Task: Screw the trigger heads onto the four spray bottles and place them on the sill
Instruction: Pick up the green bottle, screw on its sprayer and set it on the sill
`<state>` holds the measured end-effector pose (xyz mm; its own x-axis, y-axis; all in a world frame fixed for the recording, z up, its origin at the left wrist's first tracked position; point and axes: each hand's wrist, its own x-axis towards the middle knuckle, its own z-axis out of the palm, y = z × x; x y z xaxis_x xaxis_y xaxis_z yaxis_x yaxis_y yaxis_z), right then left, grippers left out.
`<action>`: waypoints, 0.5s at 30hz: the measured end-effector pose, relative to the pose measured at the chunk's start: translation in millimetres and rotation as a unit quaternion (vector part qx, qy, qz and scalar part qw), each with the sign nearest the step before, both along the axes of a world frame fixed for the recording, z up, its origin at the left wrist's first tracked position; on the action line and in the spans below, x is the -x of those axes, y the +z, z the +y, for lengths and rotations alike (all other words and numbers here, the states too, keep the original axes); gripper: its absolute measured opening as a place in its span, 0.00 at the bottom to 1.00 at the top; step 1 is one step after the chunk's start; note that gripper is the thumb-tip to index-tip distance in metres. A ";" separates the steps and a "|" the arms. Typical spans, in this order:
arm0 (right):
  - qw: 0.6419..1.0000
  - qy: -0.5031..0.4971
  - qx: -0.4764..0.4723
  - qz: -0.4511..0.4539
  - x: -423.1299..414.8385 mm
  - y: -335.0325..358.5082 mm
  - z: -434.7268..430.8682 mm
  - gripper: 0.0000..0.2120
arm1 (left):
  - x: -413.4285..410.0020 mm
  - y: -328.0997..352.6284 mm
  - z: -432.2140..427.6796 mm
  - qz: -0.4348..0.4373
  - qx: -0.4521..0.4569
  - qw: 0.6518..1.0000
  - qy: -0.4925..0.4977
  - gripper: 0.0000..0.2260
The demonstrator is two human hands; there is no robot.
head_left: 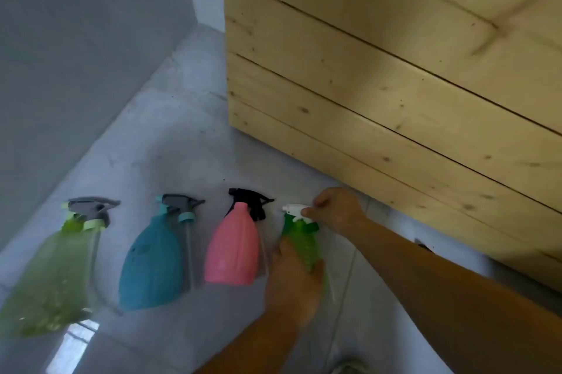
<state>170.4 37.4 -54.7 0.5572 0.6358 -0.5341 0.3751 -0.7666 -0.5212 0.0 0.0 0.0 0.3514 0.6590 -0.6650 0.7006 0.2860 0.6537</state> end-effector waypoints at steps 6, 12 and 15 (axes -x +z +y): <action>0.996 0.007 0.003 0.094 -0.2 23.8 0.1 0.11 | 0.5 3.2 -3.5 -0.021 -0.013 1.000 0.011 0.24; 0.983 -0.028 -0.002 0.183 -1.6 69.7 1.9 0.09 | 17.2 32.6 4.3 -0.110 -0.009 0.993 0.039 0.16; 0.984 -0.004 0.000 0.179 4.4 114.0 9.9 0.10 | 30.5 62.3 14.3 -0.148 -0.006 0.988 0.041 0.13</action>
